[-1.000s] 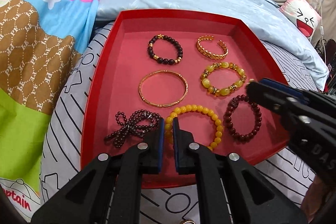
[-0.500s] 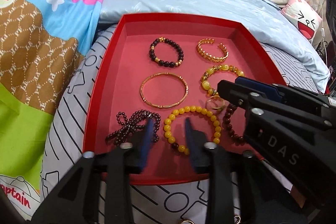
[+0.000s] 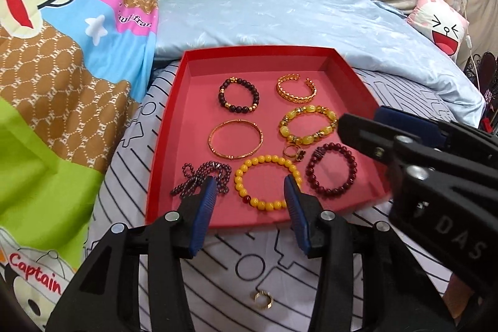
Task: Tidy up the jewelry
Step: 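Lower the gold ring into the tray and open the right tool, then move the right tool to a gold hoop earring and grasp it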
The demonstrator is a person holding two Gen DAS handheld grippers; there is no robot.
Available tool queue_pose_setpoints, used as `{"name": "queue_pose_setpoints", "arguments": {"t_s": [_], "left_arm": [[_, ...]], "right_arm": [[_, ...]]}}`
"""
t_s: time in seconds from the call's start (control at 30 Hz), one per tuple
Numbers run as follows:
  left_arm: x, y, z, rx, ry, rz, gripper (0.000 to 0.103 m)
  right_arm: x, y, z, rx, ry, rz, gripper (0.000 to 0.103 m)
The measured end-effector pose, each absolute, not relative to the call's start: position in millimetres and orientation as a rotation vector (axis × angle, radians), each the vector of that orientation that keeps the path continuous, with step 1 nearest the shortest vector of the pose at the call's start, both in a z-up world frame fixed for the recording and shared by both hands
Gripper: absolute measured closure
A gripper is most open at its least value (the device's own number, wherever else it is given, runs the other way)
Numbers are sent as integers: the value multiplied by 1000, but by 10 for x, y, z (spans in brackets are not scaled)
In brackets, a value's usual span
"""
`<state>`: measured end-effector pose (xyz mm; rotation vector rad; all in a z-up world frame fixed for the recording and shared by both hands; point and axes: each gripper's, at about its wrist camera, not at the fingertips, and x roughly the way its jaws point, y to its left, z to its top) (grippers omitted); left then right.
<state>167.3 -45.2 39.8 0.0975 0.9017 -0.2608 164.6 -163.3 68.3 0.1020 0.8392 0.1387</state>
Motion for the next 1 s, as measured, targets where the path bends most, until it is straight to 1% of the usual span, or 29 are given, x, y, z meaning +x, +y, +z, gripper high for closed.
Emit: {"name": "queue_pose_setpoints", "arguments": {"t_s": [0.23,0.37,0.5,0.57,1.0], "left_arm": [[1430,-403,506,95,890,-249,59],[1306,-360,547,93,882,-235,53],[1184,-322,549,104,883,-218,51],[1125,-293,532,107,885,-210,49],[924,-147,368,102,928,-175,48]], "right_arm": [[1308,-1684,735,123,838,133,63],[1135,-1661,728,124,844,139,63],[1001,-1634,713,130,849,147,62],[939,-1630,696,134,852,149,62],[673,-1653,558,130,883,130,62]]}}
